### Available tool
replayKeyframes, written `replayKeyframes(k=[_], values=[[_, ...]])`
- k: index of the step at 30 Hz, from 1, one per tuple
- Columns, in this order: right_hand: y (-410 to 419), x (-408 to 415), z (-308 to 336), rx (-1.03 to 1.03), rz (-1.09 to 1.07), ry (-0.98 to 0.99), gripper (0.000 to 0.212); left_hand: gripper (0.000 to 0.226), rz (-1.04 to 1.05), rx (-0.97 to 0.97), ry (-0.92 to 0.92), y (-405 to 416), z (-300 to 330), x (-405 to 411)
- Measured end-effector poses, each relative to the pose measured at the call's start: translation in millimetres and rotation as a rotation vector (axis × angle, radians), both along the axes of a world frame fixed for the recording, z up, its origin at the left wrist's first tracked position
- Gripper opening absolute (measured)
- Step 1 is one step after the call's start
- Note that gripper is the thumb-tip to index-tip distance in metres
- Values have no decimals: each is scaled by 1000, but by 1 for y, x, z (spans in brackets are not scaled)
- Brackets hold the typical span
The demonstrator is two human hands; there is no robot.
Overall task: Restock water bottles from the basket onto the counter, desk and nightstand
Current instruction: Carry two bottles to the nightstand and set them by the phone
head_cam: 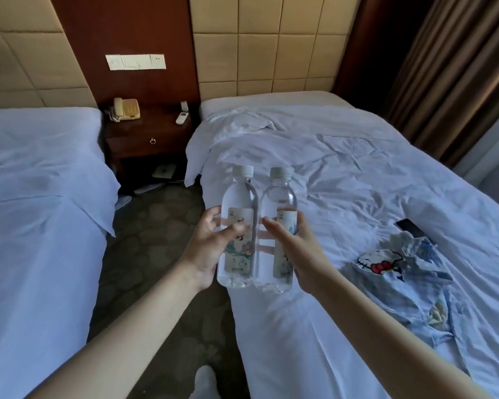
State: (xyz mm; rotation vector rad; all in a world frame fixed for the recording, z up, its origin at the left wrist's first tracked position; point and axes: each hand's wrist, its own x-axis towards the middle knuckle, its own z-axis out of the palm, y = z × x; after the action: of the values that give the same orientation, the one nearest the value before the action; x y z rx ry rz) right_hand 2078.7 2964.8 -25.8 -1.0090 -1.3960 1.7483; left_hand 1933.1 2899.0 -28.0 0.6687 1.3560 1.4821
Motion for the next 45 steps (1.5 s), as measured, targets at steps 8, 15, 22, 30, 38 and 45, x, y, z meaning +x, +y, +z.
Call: replayKeyframes(k=[8, 15, 22, 30, 38, 45], values=[[105, -110, -11, -2, 0, 11, 46, 56, -15, 21, 27, 102, -9, -110], [187, -207, 1, 3, 29, -2, 37, 82, -12, 24, 48, 183, 2, -207], [240, -265, 3, 14, 73, -5, 44, 78, 16, 58, 75, 229, 5, -260], [331, -371, -3, 16, 171, -53, 53, 82, 107, 37, 86, 313, -6, -363], [435, -479, 8, 64, 243, -63, 48, 76, 159, 22, 101, 416, -2, -472], [492, -580, 6, 76, 289, -83, 52, 81, 195, 25, 74, 468, -1, -566]])
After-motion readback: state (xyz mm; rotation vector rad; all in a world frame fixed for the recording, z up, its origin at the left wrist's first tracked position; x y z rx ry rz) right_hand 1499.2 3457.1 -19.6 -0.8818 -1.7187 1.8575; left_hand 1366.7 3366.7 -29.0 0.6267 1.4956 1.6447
